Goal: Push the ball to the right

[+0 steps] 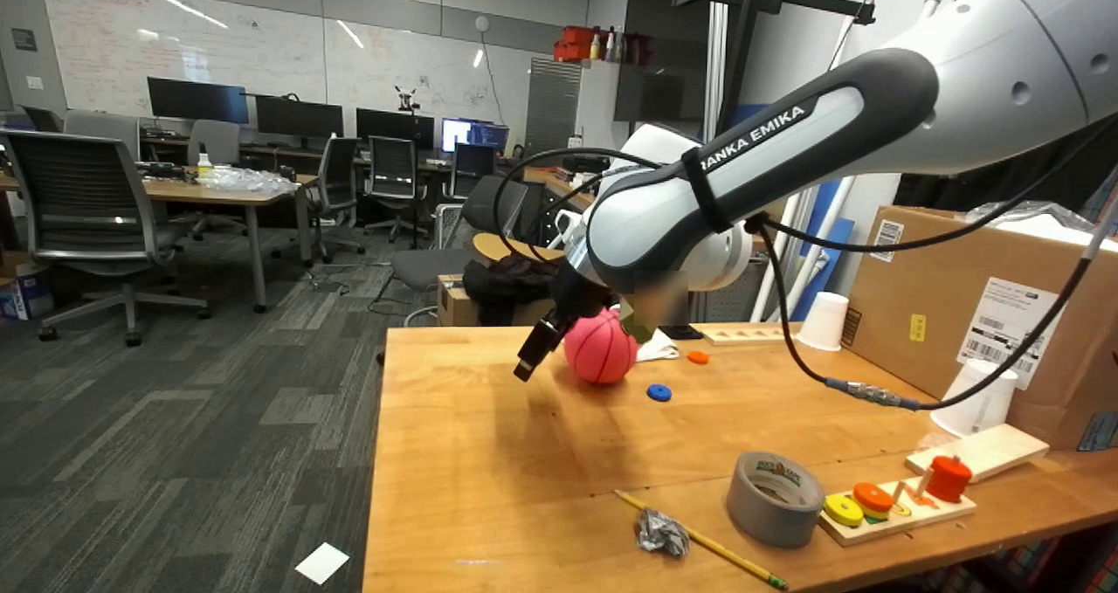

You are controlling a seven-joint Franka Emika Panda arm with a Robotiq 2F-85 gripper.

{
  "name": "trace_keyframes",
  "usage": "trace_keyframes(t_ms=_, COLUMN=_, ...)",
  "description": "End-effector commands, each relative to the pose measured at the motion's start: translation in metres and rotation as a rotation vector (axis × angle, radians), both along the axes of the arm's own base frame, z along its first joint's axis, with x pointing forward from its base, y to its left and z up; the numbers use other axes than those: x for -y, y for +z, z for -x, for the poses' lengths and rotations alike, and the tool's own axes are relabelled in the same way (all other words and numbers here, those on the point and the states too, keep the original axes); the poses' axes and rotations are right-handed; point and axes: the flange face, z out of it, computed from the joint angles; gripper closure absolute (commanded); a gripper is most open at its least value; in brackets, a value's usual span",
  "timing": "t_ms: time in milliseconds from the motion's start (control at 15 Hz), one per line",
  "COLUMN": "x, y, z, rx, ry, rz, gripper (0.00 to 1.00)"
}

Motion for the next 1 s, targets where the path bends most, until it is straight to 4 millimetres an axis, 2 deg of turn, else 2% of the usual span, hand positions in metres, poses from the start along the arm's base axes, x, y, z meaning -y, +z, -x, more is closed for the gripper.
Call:
trace_keyframes(t_ms=0, x=-0.013, y=0.022, z=-0.028, rx=0.011, ry=-0.066, rz=-0.035, gripper=0.0)
trace_keyframes(t_ms=133, x=-0.013, y=0.025, z=-0.031, rx=0.004, ry=-0.091, rz=-0.027, gripper=0.0)
trace_keyframes(t_ms=200, x=-0.006, y=0.026, z=-0.03, rx=-0.008, ry=-0.11, rz=-0.005, gripper=0.0)
trace_keyframes(t_ms=333, x=0.014, y=0.022, z=-0.025, rx=-0.044, ry=-0.168, rz=0.047, gripper=0.0)
trace_keyframes(t_ms=533, x=0.056, y=0.021, z=-0.009, rx=-0.084, ry=-0.291, rz=0.125, gripper=0.0)
trace_keyframes(t_ms=667, x=0.079, y=0.046, z=0.007, rx=-0.042, ry=-0.342, rz=0.209, gripper=0.0)
trace_keyframes(t_ms=933, x=0.105, y=0.129, z=0.033, rx=0.079, ry=-0.372, rz=0.426, gripper=0.0)
